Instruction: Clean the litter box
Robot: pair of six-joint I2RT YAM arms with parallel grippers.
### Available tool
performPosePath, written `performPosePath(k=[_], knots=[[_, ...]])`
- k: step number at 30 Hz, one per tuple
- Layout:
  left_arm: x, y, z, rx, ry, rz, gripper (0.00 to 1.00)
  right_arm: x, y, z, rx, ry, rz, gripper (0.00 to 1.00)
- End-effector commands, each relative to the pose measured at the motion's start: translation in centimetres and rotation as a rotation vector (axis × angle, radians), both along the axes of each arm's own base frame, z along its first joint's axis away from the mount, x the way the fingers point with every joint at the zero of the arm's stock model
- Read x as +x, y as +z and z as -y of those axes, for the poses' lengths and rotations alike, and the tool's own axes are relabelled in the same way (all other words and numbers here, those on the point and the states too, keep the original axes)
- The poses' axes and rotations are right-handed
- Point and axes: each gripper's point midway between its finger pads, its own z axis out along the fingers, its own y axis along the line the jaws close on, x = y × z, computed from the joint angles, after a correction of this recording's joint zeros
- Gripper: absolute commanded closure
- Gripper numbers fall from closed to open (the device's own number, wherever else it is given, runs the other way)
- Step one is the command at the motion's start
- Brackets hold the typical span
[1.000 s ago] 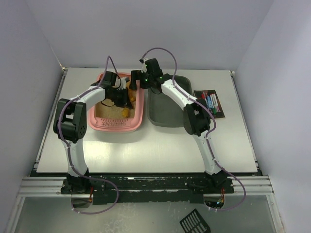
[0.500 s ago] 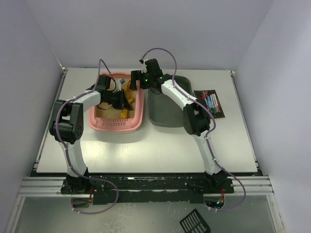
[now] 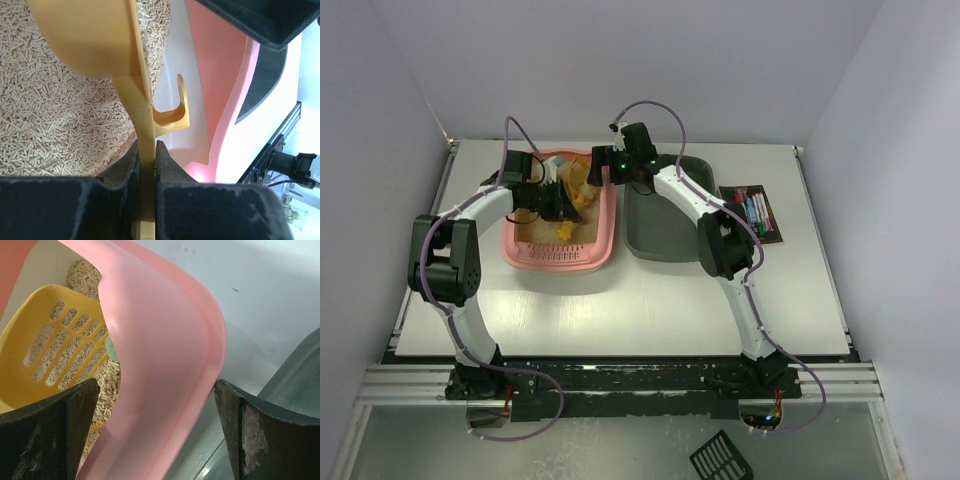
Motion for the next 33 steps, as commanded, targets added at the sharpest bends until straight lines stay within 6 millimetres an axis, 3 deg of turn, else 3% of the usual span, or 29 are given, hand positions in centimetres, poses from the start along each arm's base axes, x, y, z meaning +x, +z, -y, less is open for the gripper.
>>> performPosePath(k=[1, 8, 10, 12, 16, 21, 23, 26, 33], knots=[[-0.8, 1.6, -0.2, -0.026, -0.023, 0.027, 0.93, -1.1, -0.6, -1.3, 0.038, 0.05, -0.027, 0.0], [-1.9, 1.9, -1.2, -0.035, 0.013, 0.024, 0.93, -1.9, 1.8, -1.9, 0.178, 0.132, -0.066, 0.0], [-2.2, 2.2, -1.6, -0.029, 0.019, 0.026, 0.93, -2.9, 3.8, -2.4, 0.263, 0.214, -0.068, 0.0], [-2.5, 2.4, -1.9, -0.025, 0.025, 0.028, 0.93, -5.0, 6.3, -3.4, 0.4, 0.334, -0.09, 0.0], [-2.9, 3.0, -2.4, -0.031, 0.036, 0.041, 0.93, -8.1, 11.1, -2.3, 0.618, 0.526, -0.134, 0.0], [-3.6, 4.2, -2.4, -0.091, 0.04, 0.055, 0.93, -11.9, 15.4, 0.1, 0.778, 0.708, -0.108, 0.0], [-3.9, 5.0, -2.3, -0.134, 0.044, 0.069, 0.93, -11.4, 16.2, 1.0, 0.781, 0.699, -0.089, 0.0], [-4.1, 5.7, -2.4, -0.172, 0.053, 0.083, 0.93, -9.0, 16.0, 2.2, 0.707, 0.626, -0.022, 0.0], [-5.1, 6.7, -2.0, -0.229, 0.054, 0.093, 0.93, -5.4, 13.9, 5.4, 0.573, 0.462, 0.02, 0.0]])
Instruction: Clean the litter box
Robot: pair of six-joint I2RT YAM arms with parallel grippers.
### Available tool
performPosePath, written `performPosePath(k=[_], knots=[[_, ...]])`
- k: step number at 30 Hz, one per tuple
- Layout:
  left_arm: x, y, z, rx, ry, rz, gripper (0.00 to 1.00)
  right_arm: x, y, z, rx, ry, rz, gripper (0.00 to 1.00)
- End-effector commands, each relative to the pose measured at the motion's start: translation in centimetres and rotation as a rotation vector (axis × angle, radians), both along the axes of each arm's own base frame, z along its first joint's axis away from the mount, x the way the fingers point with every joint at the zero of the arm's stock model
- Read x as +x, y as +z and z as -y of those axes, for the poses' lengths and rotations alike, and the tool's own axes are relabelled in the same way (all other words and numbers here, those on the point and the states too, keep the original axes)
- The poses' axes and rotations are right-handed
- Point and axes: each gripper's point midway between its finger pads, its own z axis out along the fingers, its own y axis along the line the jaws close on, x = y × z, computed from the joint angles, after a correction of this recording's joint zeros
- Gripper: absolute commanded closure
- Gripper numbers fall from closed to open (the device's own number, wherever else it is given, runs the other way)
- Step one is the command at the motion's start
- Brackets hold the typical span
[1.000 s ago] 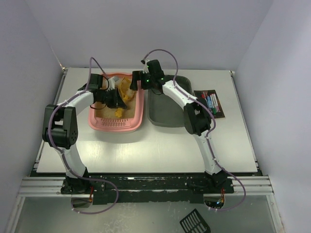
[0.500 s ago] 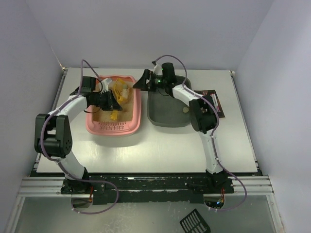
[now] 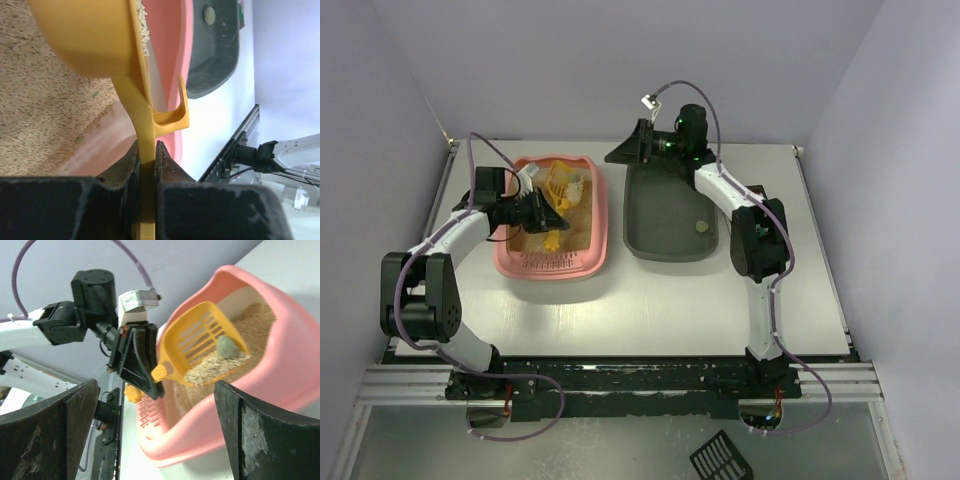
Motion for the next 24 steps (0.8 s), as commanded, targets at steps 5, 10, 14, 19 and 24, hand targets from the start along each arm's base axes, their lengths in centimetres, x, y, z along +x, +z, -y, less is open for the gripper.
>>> performPosePath(k=[5, 10, 14, 19, 24], knots=[[-1.6, 4.9, 1.5, -0.214, -0.014, 0.133, 0.93, 2.0, -3.1, 7.3, -0.121, -0.136, -0.004, 0.0], [-2.8, 6.7, 1.5, -0.288, -0.008, 0.223, 0.93, 1.3, -5.0, 12.9, -0.174, -0.198, -0.057, 0.0], [-3.7, 8.4, 1.7, -0.4, 0.029, 0.307, 0.93, -0.3, -6.1, 15.7, -0.246, -0.239, -0.056, 0.0], [-5.4, 11.1, 1.9, -0.543, 0.017, 0.473, 0.93, -2.8, -9.1, 17.7, -0.369, -0.247, -0.046, 0.0], [-6.8, 12.5, 1.6, -0.694, 0.02, 0.561, 0.93, -6.7, -13.1, 19.8, -0.482, -0.23, -0.122, 0.0]])
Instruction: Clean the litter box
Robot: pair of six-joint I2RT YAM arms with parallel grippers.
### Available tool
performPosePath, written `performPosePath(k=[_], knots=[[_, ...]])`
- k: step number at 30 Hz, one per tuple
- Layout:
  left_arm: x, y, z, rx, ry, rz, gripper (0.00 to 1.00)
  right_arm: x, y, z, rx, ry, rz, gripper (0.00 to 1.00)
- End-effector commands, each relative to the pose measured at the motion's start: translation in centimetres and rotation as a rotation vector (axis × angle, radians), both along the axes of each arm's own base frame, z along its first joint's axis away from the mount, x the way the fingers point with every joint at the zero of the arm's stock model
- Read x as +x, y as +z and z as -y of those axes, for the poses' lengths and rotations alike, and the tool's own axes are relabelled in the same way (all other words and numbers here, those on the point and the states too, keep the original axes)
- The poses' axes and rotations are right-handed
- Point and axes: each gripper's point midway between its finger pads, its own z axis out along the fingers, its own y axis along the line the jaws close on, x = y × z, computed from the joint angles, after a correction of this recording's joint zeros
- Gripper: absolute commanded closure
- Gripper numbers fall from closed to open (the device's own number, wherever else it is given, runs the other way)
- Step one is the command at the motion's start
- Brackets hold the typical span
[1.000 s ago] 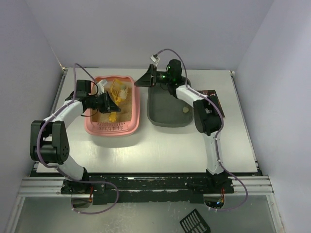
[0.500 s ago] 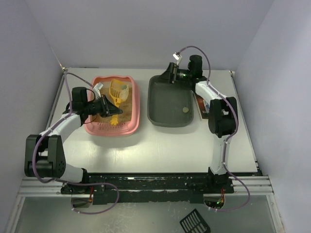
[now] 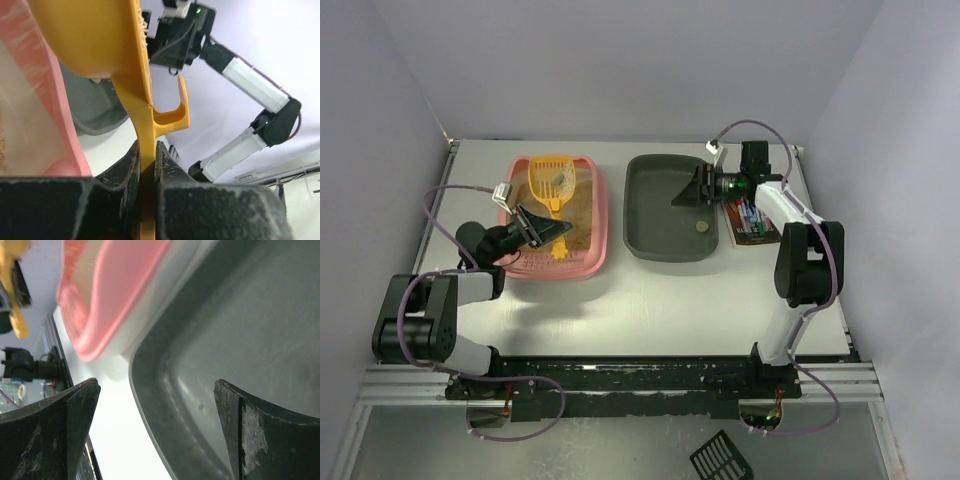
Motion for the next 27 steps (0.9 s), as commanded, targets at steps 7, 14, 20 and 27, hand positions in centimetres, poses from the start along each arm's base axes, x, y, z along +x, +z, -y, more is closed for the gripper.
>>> performPosePath(k=[7, 14, 20, 27], knots=[[-1.6, 6.1, -0.3, -0.141, -0.008, 0.3, 0.93, -8.7, -6.7, 5.2, -0.328, -0.027, -0.028, 0.0], [-0.3, 5.3, -0.5, -0.22, -0.003, 0.144, 0.93, -9.4, -6.7, 7.7, -0.34, -0.093, 0.007, 0.0], [0.8, 7.5, -1.0, -0.342, 0.013, 0.058, 0.93, -8.7, -7.4, 8.9, -0.341, -0.134, -0.014, 0.0], [1.5, 8.6, -0.5, -0.404, -0.103, -0.081, 0.93, -8.4, -7.4, 9.1, -0.356, -0.146, -0.004, 0.0]])
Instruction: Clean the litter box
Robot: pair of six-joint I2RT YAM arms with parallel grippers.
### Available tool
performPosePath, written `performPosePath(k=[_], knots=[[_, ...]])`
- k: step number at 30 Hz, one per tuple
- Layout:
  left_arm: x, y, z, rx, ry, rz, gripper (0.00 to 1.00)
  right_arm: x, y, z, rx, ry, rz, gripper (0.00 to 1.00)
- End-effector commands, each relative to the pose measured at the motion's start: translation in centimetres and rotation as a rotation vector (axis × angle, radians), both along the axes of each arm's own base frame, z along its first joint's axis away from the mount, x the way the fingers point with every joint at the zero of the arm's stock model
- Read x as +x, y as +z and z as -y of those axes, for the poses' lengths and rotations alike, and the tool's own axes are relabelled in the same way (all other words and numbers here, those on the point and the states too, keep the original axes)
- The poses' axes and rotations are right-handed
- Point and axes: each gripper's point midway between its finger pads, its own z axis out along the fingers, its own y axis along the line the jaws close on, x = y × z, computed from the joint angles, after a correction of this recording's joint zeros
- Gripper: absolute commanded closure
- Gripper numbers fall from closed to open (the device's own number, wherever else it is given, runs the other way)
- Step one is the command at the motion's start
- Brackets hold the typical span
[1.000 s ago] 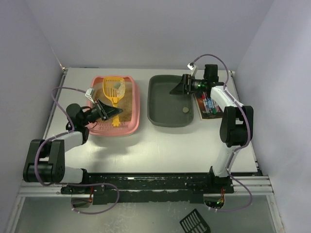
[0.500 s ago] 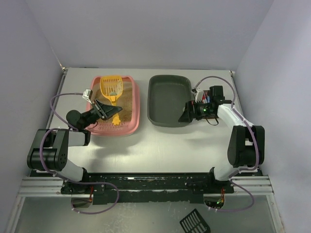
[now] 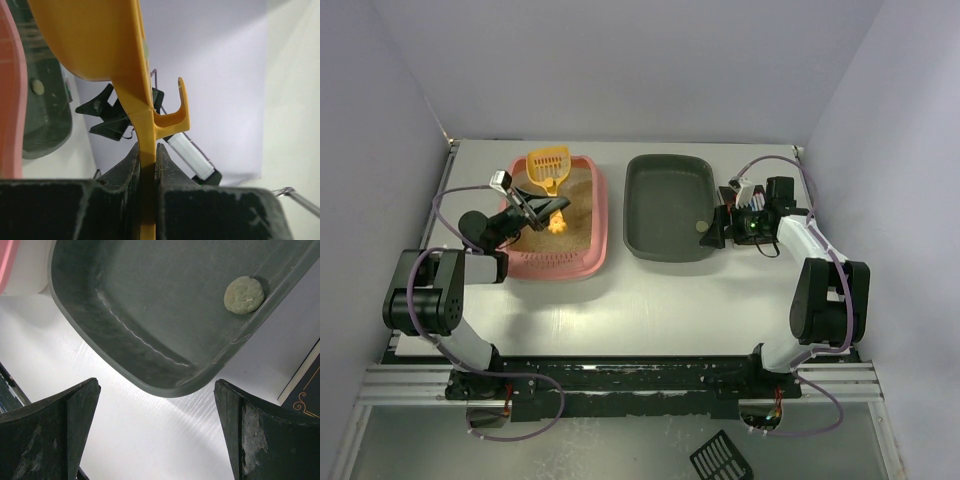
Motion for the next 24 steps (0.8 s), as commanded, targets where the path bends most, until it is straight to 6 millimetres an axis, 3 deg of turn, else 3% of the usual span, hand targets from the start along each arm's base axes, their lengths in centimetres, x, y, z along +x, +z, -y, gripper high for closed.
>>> performPosePath(k=[1, 10, 17, 20, 24], knots=[[-2.2, 5.1, 0.1, -0.071, -0.091, 0.208, 0.93, 0.3, -0.5, 0.3, -0.019, -0.001, 0.014, 0.0], [-2.2, 4.6, 0.3, -0.12, -0.136, 0.097, 0.93, 0.2, -0.7, 0.3, -0.017, -0.001, 0.01, 0.0], [-3.9, 5.0, 1.1, 0.034, -0.193, 0.297, 0.93, 0.4, 0.0, 0.4, -0.021, -0.008, 0.029, 0.0], [-3.5, 3.4, 1.4, 0.142, -0.191, 0.304, 0.93, 0.4, 0.1, 0.5, -0.027, -0.015, 0.034, 0.0], [-1.4, -1.4, 1.0, 0.449, -0.142, 0.232, 0.93, 0.5, 0.0, 0.7, -0.03, -0.019, 0.032, 0.0]])
